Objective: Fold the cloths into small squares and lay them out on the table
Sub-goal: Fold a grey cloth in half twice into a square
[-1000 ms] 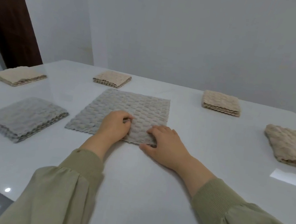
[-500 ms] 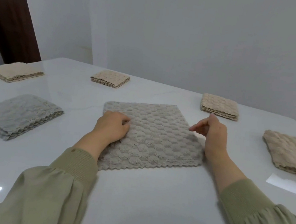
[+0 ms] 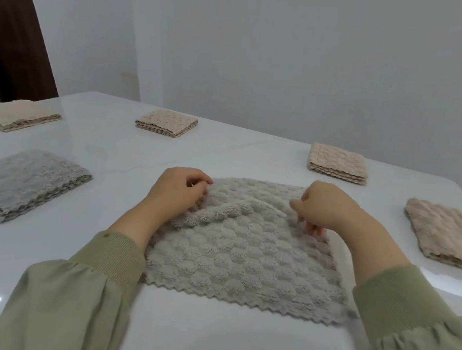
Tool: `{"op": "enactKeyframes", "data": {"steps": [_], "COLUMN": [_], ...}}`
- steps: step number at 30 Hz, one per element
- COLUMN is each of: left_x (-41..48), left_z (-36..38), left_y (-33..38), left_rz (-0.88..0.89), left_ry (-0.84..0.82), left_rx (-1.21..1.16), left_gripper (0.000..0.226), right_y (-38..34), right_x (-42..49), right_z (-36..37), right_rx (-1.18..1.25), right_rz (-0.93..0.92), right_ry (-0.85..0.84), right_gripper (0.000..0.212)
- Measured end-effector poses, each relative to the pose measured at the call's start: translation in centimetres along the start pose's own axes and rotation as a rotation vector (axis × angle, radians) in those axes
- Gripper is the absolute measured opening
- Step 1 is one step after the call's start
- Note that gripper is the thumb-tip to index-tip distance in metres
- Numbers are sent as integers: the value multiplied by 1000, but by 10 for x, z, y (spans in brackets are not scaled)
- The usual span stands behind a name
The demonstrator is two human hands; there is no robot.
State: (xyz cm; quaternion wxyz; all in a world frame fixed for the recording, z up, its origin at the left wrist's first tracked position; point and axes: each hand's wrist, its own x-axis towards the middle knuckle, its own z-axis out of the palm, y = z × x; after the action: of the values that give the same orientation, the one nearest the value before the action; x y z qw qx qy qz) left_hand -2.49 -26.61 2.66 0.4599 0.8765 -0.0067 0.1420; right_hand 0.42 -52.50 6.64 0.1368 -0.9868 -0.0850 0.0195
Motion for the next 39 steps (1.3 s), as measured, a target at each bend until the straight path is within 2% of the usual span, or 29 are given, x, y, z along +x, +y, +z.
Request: {"op": "enactKeyframes", "data": {"steps": [2,3,5,7,11,13,18,23,25,27,30,32,33,35,37,39], "left_x": [3,6,12,22,42,46,45,45,44,44,43,43,43,43,43,42], "left_z": [-1,-1,-2,-3,-3,-3,1,5,5,4,4,2,0,-4,-5,-5], "left_y": [-5,-8,-17,-28,-38,-37,-32,-26,-24,-22,-21,-20,-19,-13,-8,-6], "left_rz": [-1,-6,-47,-113,-148,-134,-81,-26,-21,-18,-25,-14,-11,-1,3,4], "left_ry": [92,133,170,111,1,-31,-46,20,70,106,145,226,258,280,277,281], "left_rx": [-26,-15,48,157,380,423,154,122,100,76,54,80,144,408,543,526], "left_gripper": [24,24,22,26,50,55,46,50,51,45,10,9,7,10,17,19], "right_y": [8,12,23,33,40,38,39,38,39,40,36,37,38,38,39,40], "right_x": [9,13,20,26,34,34,40,40,41,42,41,42,42,40,40,44], "right_z": [14,23,42,51,47,45,42,40,38,39,40,39,37,30,24,24], "right_rx": [56,68,-21,-49,106,156,350,630,743,791,798,777,739,549,392,455], "right_rz": [-3,-3,5,30,42,41,-14,-81,-57,-24,3,-3,0,46,91,117], "right_ry": [293,358,261,148,163,131,157,284,257,221,294,412,466,535,541,499], "right_gripper": [30,26,33,45,57,64,65,59,61,53,9,21,18,16,19,19]}}
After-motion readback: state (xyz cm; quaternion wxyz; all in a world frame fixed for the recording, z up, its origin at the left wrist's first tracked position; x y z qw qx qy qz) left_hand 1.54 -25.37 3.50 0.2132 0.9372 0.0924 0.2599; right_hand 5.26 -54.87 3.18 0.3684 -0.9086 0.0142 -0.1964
